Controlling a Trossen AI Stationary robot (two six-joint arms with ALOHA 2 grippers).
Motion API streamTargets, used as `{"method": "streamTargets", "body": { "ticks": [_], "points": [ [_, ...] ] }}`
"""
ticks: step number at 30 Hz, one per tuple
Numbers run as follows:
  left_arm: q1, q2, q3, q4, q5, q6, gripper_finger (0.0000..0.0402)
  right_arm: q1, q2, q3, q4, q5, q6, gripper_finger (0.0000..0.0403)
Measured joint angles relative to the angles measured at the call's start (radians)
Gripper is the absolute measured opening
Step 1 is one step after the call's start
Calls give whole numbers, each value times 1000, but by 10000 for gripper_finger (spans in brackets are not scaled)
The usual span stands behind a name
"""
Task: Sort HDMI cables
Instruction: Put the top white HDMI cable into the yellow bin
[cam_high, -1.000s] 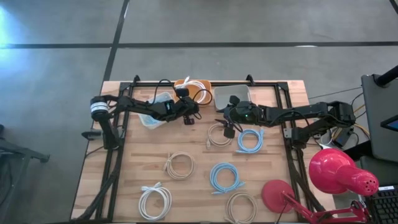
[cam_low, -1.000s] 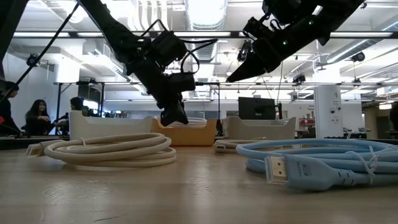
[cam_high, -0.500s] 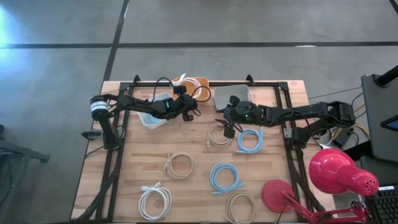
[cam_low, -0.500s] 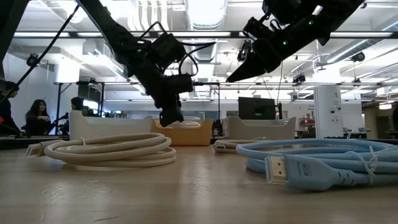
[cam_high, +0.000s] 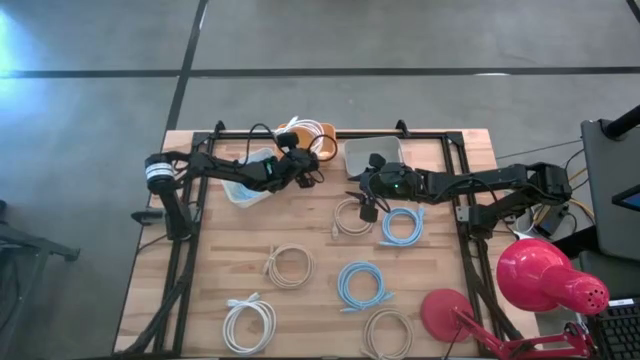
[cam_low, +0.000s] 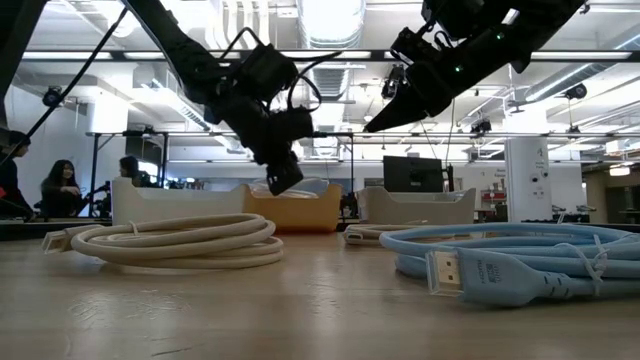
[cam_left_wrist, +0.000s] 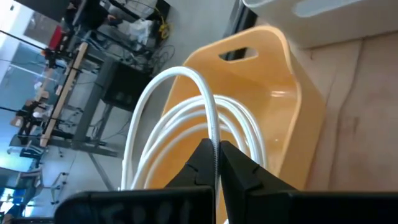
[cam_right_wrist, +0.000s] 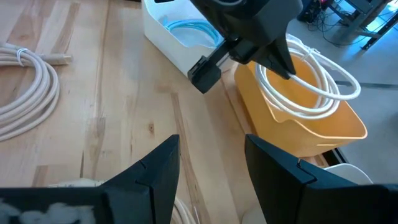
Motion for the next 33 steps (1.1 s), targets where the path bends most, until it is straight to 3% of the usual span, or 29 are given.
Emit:
{"method": "streamTargets", "body": {
  "ticks": [11, 18, 23, 33],
  "points": [
    [-8, 0, 0, -3, 3, -13, 4, 0, 0, 0, 0, 0, 0, 178],
    [2, 0, 0, -77, 61, -116, 22, 0, 0, 0, 0, 0, 0, 178],
    [2, 1, 0, -124, 65, -142, 61, 0, 0, 0, 0, 0, 1, 178],
    [2, 1, 0, -142, 64, -195, 179, 0, 0, 0, 0, 0, 0, 178]
  ]
}}
